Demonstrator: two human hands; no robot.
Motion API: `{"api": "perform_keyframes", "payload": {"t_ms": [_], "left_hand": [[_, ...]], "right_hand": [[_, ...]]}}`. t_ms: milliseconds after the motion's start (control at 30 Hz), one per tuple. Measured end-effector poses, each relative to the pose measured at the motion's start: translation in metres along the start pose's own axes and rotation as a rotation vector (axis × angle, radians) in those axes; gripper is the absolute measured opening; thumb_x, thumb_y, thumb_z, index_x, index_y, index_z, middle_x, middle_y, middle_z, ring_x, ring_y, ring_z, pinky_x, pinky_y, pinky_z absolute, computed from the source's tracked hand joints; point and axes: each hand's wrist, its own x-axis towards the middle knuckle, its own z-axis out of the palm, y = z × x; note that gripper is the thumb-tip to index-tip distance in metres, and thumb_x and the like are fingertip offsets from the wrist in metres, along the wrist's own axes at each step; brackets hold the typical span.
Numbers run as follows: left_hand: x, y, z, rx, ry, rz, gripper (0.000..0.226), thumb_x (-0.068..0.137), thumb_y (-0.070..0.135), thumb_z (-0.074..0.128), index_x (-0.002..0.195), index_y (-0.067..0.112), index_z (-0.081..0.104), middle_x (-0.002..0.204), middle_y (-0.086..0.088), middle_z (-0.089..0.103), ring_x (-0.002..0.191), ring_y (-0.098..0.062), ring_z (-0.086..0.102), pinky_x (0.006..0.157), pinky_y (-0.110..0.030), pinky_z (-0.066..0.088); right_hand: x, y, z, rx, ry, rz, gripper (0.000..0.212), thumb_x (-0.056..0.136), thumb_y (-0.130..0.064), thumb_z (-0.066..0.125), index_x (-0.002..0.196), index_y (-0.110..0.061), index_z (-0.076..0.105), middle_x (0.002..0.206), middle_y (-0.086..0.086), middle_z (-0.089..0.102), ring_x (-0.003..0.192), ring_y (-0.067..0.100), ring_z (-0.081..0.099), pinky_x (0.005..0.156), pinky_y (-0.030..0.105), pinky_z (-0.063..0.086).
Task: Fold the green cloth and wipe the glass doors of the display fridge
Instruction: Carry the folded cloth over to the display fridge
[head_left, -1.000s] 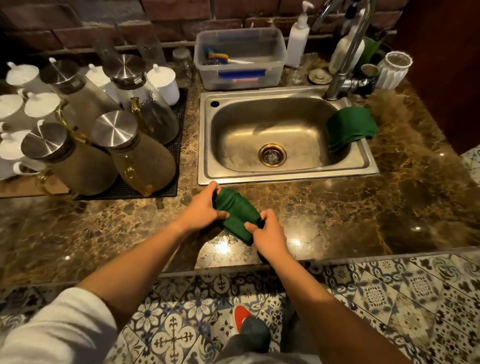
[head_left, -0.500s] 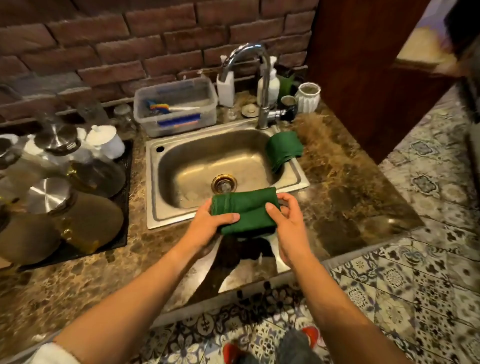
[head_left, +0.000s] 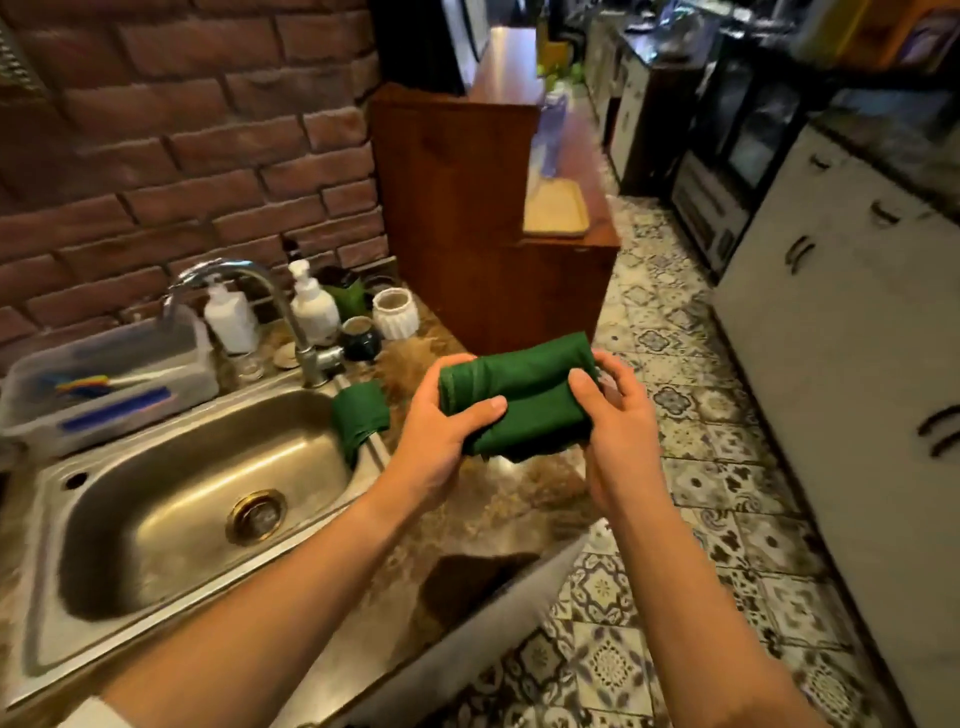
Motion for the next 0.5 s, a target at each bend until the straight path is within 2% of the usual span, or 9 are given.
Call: {"api": "perform_keyframes", "payload": {"t_ms": [67, 200, 300, 367, 433, 500], "left_hand": [[0.013, -0.004, 0.036, 0.002, -0.023, 0.035, 0.042, 0.069, 0.006, 0.076, 0.103, 0.024, 0.059, 0.085, 0.009, 0.071, 0.080, -0.012, 0.068, 0.064, -0.026, 0.057], [0.047, -0.015, 0.119, -0.061, -0.089, 0.071, 0.040, 0.072, 0.004, 0.075, 0.103, 0.024, 0.058, 0.085, 0.011, 0.071, 0.080, -0.010, 0.070, 0.064, -0.024, 0.057], [0.067, -0.023, 0.174, -0.187, -0.110, 0.064, 0.039, 0.073, 0.002, 0.075, 0.098, 0.031, 0.065, 0.092, 0.005, 0.071, 0.087, -0.019, 0.070, 0.070, -0.033, 0.059], [0.088, -0.033, 0.207, -0.262, -0.126, 0.041, 0.040, 0.072, 0.002, 0.075, 0.099, 0.029, 0.066, 0.094, 0.001, 0.071, 0.089, -0.022, 0.069, 0.072, -0.037, 0.059], [0.109, -0.039, 0.237, -0.322, -0.142, 0.019, 0.040, 0.071, 0.002, 0.076, 0.103, 0.024, 0.063, 0.096, -0.003, 0.070, 0.093, -0.026, 0.068, 0.076, -0.043, 0.059], [0.131, -0.047, 0.267, -0.371, -0.163, -0.008, 0.040, 0.071, 0.001, 0.075, 0.103, 0.022, 0.063, 0.095, -0.004, 0.071, 0.092, -0.028, 0.068, 0.077, -0.044, 0.059]], "right_hand": [[0.014, -0.021, -0.028, 0.019, 0.027, -0.022, 0.023, 0.083, -0.021, 0.072, 0.095, -0.041, 0.074, 0.100, -0.001, 0.076, 0.096, 0.020, 0.072, 0.074, 0.031, 0.058], [0.050, -0.060, -0.092, 0.063, 0.103, -0.048, 0.026, 0.091, -0.006, 0.068, 0.101, -0.029, 0.072, 0.103, 0.005, 0.075, 0.097, 0.023, 0.072, 0.077, 0.037, 0.058], [0.075, -0.082, -0.129, 0.148, 0.167, -0.070, 0.025, 0.088, -0.006, 0.070, 0.108, -0.020, 0.068, 0.099, 0.004, 0.077, 0.091, 0.020, 0.074, 0.069, 0.032, 0.059], [0.093, -0.092, -0.154, 0.297, 0.201, -0.031, 0.031, 0.084, -0.014, 0.072, 0.114, -0.017, 0.064, 0.096, 0.006, 0.077, 0.087, 0.020, 0.075, 0.065, 0.032, 0.059], [0.110, -0.097, -0.176, 0.515, 0.203, 0.081, 0.049, 0.078, -0.032, 0.074, 0.122, -0.011, 0.064, 0.111, 0.013, 0.074, 0.100, 0.027, 0.072, 0.080, 0.042, 0.060], [0.130, -0.097, -0.197, 0.686, 0.185, 0.179, 0.074, 0.068, -0.047, 0.079, 0.127, -0.006, 0.064, 0.126, 0.021, 0.066, 0.113, 0.037, 0.065, 0.102, 0.052, 0.048]]}}
